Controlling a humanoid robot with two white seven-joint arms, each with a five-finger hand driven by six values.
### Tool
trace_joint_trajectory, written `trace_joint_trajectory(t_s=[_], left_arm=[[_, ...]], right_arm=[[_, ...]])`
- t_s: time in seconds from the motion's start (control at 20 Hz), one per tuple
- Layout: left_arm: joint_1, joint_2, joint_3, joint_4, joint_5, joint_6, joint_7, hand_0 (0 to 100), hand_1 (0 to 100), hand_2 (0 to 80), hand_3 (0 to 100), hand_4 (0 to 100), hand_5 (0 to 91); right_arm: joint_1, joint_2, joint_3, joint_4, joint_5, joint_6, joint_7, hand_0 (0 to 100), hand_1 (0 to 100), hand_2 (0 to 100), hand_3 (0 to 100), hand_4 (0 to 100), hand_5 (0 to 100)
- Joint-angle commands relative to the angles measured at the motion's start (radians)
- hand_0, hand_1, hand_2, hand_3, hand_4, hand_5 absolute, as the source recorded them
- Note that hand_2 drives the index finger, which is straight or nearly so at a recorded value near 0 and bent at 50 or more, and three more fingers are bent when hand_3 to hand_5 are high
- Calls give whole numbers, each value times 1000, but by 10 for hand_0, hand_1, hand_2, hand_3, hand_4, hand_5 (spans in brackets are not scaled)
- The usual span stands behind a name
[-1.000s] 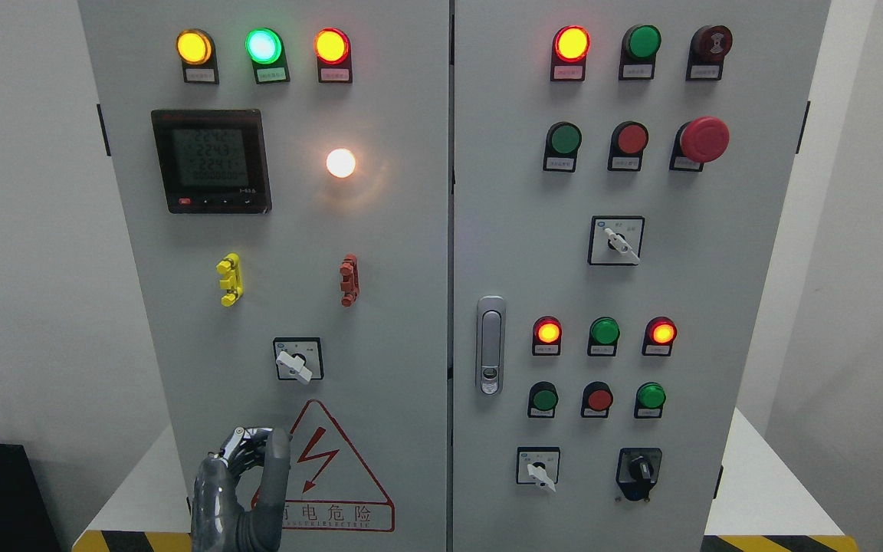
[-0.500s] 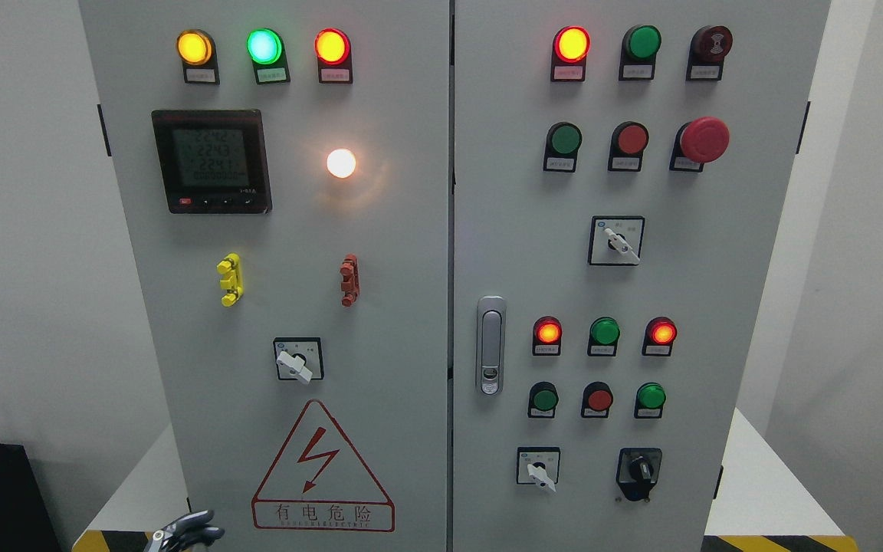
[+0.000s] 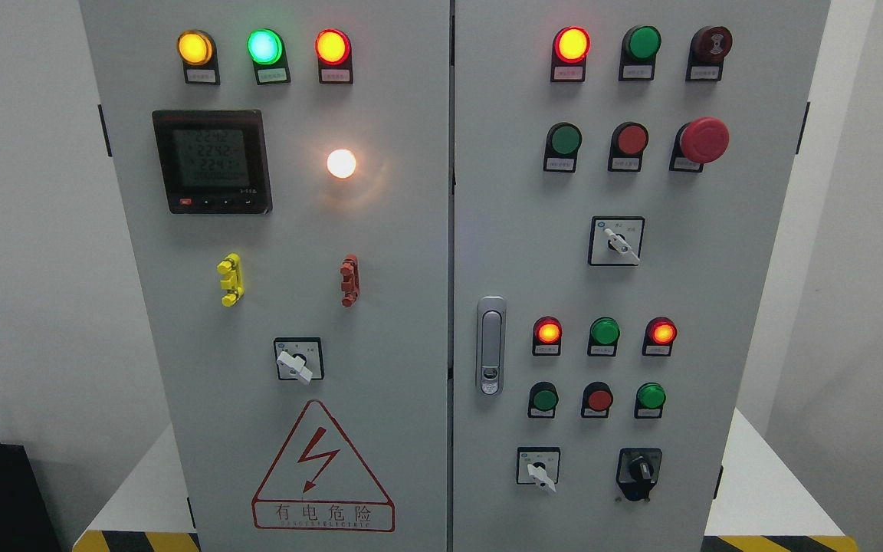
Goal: Turn on light switch 1
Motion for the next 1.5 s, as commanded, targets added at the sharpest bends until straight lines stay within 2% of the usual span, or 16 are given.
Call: trace_joint_trajectory(t_s=[0.0, 0.1, 0.3, 0.5, 0.6, 0.75, 0.95, 1.1, 1.2, 1.35, 1.45], left_arm=[[30, 11, 272, 497, 31, -97, -45, 107, 44, 219, 268, 320, 118], [30, 12, 273, 623, 60, -146, -56, 107, 14, 203, 248, 299, 104], [32, 15, 266, 893, 68, -172, -77, 128, 0, 184, 227, 275, 80], [29, 22, 260, 1134, 65, -167, -200, 137, 0, 127, 152, 213, 45], [26, 26, 260, 1232, 65, -163, -255, 143, 0, 76, 75, 157, 0], [26, 26, 258, 1307, 60, -143, -317, 151, 0, 17, 24, 107, 0], [26, 28, 189, 1349, 56, 41, -379, 157, 0, 0, 0, 74, 0], [27, 31, 145, 1349, 50, 173, -464, 180, 0, 0, 0, 31, 0], [27, 43, 56, 1351, 28, 245, -513, 194, 0, 0, 0, 0, 0], [27, 54, -96, 1351, -15, 306, -522, 200, 0, 0, 0, 0, 0], [27, 54, -145, 1354, -29, 316, -516, 199, 0, 0, 0, 0, 0]], right_arm=[[0, 1, 0, 0, 0, 1, 1, 120, 389, 0, 0, 0, 0], [0, 0, 1, 0, 0, 1, 1, 120, 389, 0, 0, 0, 0], [0, 0, 0, 0, 0, -1, 1, 120, 389, 0, 0, 0, 0], [0, 0, 1, 0, 1, 1, 1, 120, 389, 0, 0, 0, 0], [0, 0, 0, 0, 0, 1, 1, 120, 389, 0, 0, 0, 0], [0, 0, 0, 0, 0, -1, 1, 120, 389, 0, 0, 0, 0], [0, 0, 1, 0, 1, 1, 1, 120, 389, 0, 0, 0, 0], [0, 0, 1, 0, 0, 1, 1, 120, 389, 0, 0, 0, 0], [-1, 0, 1, 0, 1, 1, 1, 120, 389, 0, 0, 0, 0], [0, 0, 0, 0, 1, 1, 1, 120, 389, 0, 0, 0, 0], [0, 0, 1, 0, 0, 1, 1, 120, 389, 0, 0, 0, 0]])
